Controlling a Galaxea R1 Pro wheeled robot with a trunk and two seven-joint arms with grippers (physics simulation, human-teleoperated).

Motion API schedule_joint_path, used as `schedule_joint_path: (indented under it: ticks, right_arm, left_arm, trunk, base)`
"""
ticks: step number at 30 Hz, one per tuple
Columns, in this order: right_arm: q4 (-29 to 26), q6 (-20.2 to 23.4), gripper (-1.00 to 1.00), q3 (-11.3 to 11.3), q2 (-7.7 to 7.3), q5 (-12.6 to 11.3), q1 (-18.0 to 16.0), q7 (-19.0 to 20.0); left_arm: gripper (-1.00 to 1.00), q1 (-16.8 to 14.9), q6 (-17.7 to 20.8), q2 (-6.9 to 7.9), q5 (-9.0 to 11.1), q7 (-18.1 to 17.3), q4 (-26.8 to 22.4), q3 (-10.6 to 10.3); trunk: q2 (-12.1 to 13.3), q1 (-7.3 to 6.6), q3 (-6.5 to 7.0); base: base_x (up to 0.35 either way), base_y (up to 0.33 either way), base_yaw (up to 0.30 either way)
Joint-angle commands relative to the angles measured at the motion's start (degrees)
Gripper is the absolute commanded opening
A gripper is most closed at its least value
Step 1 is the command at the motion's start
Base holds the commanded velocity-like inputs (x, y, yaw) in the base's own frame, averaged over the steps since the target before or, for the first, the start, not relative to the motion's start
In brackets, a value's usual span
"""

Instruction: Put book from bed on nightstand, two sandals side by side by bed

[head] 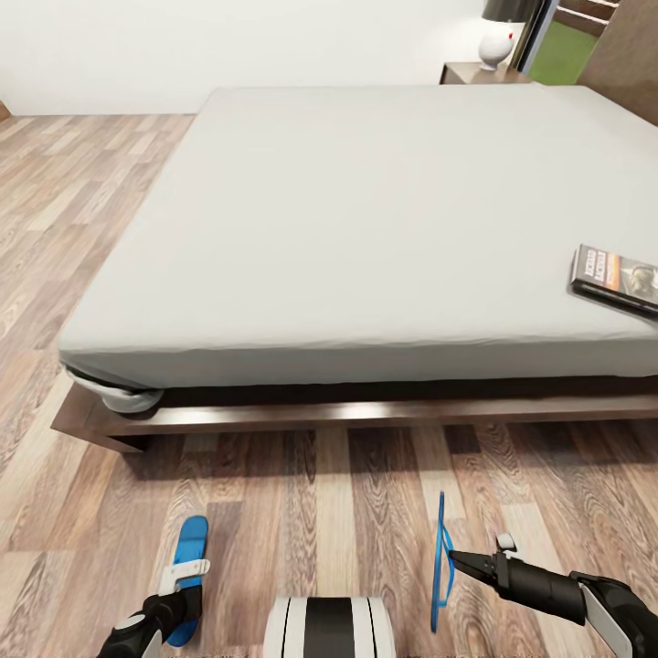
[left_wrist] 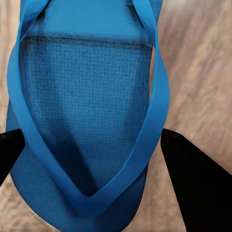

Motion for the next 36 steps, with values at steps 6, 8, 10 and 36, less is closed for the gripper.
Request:
schedule_joint_path:
  ticks: [6, 8, 10, 36]
  right_arm:
    - [0.0, 0.5, -1.00, 0.3, -0.07, -0.6, 0.0, 0.0]
    - [0.0, 0.5, -1.00, 0.3, -0.07, -0.6, 0.0, 0.0]
    - [0.0, 0.5, -1.00, 0.3, -0.07, -0.6, 0.0, 0.0]
    - [0.0, 0.5, -1.00, 0.3, -0.07, -0.6, 0.0, 0.0]
  left_arm:
    - [-1.00, 0.0, 0.4, -0.02, 0.6, -0.3, -0.1, 0.2]
    - [-1.00, 0.0, 0.3, -0.02, 0.6, -0.3, -0.1, 0.2]
    - [-1.00, 0.0, 0.3, -0.02, 0.6, -0.3, -0.1, 0.2]
    - [-1.00, 0.0, 0.3, 0.07, 0.6, -0.3, -0.1, 0.2]
  trunk:
    - [-0.1, 0.06, -0.71]
    - [-0.1, 0.06, -0.71]
    - [-0.1, 0.06, -0.71]
    - [-0.1, 0.06, -0.71]
  base:
    - [0.000, 0.000, 0.000]
    - [0.000, 0.000, 0.000]
    - [0.008, 0.000, 0.000]
    - [0.120, 0.047, 0.000]
